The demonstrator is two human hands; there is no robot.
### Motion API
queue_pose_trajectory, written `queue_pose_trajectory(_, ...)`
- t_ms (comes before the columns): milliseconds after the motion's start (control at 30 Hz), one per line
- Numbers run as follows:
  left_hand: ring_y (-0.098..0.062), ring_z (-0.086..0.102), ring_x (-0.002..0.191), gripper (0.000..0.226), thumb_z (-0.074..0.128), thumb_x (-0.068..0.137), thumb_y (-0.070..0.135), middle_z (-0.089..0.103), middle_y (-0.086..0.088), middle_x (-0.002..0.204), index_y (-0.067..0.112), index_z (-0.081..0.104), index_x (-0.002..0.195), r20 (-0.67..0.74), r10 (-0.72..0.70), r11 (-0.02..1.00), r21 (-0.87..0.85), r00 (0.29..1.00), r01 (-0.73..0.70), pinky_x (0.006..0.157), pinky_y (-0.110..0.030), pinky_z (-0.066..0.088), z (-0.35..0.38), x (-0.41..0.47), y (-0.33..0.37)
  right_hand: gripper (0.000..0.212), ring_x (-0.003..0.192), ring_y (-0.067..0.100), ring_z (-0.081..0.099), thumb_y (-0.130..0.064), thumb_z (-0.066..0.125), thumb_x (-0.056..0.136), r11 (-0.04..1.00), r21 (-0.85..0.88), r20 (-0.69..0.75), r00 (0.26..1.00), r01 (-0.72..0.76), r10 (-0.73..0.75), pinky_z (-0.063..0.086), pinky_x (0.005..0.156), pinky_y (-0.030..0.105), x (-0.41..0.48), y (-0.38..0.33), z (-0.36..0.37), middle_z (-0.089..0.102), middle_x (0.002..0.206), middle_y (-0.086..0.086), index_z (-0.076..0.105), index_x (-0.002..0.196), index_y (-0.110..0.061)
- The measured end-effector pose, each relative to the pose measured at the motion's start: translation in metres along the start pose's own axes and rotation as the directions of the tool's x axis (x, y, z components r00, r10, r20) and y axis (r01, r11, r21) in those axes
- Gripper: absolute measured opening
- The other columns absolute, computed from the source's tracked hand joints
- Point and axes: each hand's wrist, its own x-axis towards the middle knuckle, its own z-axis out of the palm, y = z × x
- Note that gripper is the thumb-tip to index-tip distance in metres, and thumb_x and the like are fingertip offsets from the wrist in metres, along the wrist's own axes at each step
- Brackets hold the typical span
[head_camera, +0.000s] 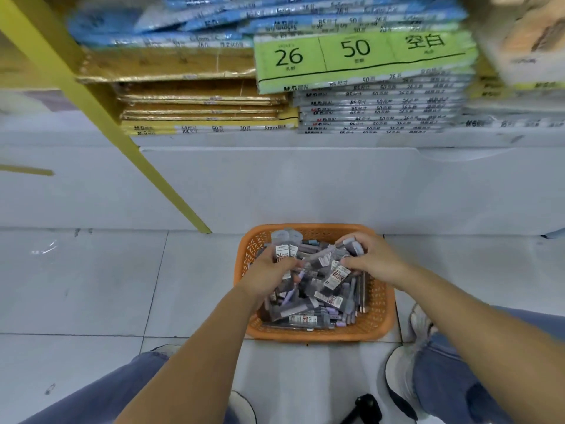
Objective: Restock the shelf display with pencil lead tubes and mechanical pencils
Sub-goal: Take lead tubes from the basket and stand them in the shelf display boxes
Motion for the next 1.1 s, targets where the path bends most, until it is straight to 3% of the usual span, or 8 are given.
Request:
queue_pose_trajectory(67,-0.016,0.071,0.079,0.021,0.069,0.080,0.031,0.077,-0.004,0.098,0.036,0.067,0.101,0.007,0.029,1.000,0.011,1.000,-0.030,0.084,-0.041,0.059,0.005,-0.007,0.005,0.033,0.101,0.021,0.063,-0.020,0.080,0.072,0.998,-0.038,0.021,0.999,-0.042,0.043,0.056,0.084,0.047,-0.002,-0.003,0.001,0.058,0.116,-0.002,0.067,0.101,-0.031)
queue_pose_trajectory(133,-0.010,0.066,0.065,0.018,0.068,0.087,0.018,0.077,0.001,0.086,0.028,0.066,0.103,0.013,0.021,1.000,-0.009,1.000,-0.020,0.071,-0.031,0.060,0.007,-0.014,0.006,0.033,0.093,0.021,0.067,-0.017,0.079,0.076,0.995,-0.025,0.047,0.994,-0.098,0.099,0.059,0.078,0.042,-0.005,-0.005,0.002,0.058,0.116,-0.002,0.066,0.102,-0.030)
queue_pose_trajectory(200,-0.008,0.064,0.062,0.015,0.066,0.091,0.015,0.075,0.001,0.083,0.020,0.066,0.105,0.003,0.015,1.000,0.002,1.000,-0.015,0.072,-0.031,0.060,0.007,-0.022,0.006,0.030,0.086,0.019,0.069,-0.015,0.079,0.078,0.993,-0.030,0.055,0.992,-0.111,0.112,0.061,0.073,0.038,-0.010,-0.007,0.003,0.058,0.113,-0.004,0.064,0.099,-0.030)
queue_pose_trajectory(367,-0.020,0.073,0.081,0.017,0.066,0.096,0.018,0.076,-0.015,0.102,0.012,0.067,0.112,-0.036,0.023,1.000,-0.017,0.999,-0.024,0.076,-0.037,0.059,0.006,-0.040,0.019,0.026,0.074,0.017,0.071,-0.009,0.077,0.079,0.999,0.021,0.047,0.998,-0.039,0.038,0.061,0.068,0.038,-0.026,-0.036,-0.012,0.067,0.100,0.006,0.062,0.096,-0.021)
queue_pose_trajectory(467,-0.026,0.073,0.103,0.026,0.069,0.094,0.020,0.077,-0.002,0.106,0.019,0.064,0.120,-0.005,0.065,0.997,-0.052,0.998,-0.065,0.093,-0.046,0.057,0.010,-0.051,0.048,0.027,0.072,0.020,0.071,-0.010,0.076,0.081,0.999,0.020,0.146,0.989,0.032,-0.035,0.060,0.067,0.038,-0.042,-0.077,-0.035,0.070,0.098,0.009,0.061,0.102,-0.019)
queue_pose_trajectory(567,-0.030,0.071,0.108,0.040,0.071,0.092,0.025,0.074,-0.008,0.117,0.018,0.058,0.129,0.075,0.089,0.989,-0.121,0.993,-0.079,0.096,-0.051,0.054,0.010,-0.070,0.088,0.028,0.065,0.013,0.070,-0.003,0.072,0.084,0.993,0.060,0.202,0.973,0.103,-0.113,0.054,0.055,0.024,-0.061,-0.123,-0.058,0.065,0.100,0.008,0.058,0.106,-0.014)
queue_pose_trajectory(800,-0.026,0.070,0.106,0.058,0.079,0.073,0.027,0.075,-0.003,0.116,0.026,0.059,0.127,0.205,0.263,0.963,-0.109,0.943,-0.245,0.088,-0.046,0.058,0.024,-0.128,0.175,0.039,0.081,0.027,0.069,0.003,0.066,0.086,0.925,0.246,0.082,0.944,0.290,-0.318,0.056,0.064,0.031,-0.104,-0.207,-0.095,0.063,0.104,0.024,0.050,0.119,-0.014)
queue_pose_trajectory(1100,-0.016,0.075,0.092,0.031,0.072,0.091,0.017,0.078,-0.001,0.107,0.030,0.064,0.118,0.096,0.437,0.892,-0.172,0.895,-0.417,0.071,-0.033,0.062,0.019,-0.183,0.252,0.034,0.071,0.026,0.072,-0.007,0.072,0.083,0.758,0.406,-0.234,0.860,0.510,-0.453,0.055,0.054,0.026,-0.131,-0.277,-0.101,0.074,0.090,0.009,0.053,0.111,-0.009)
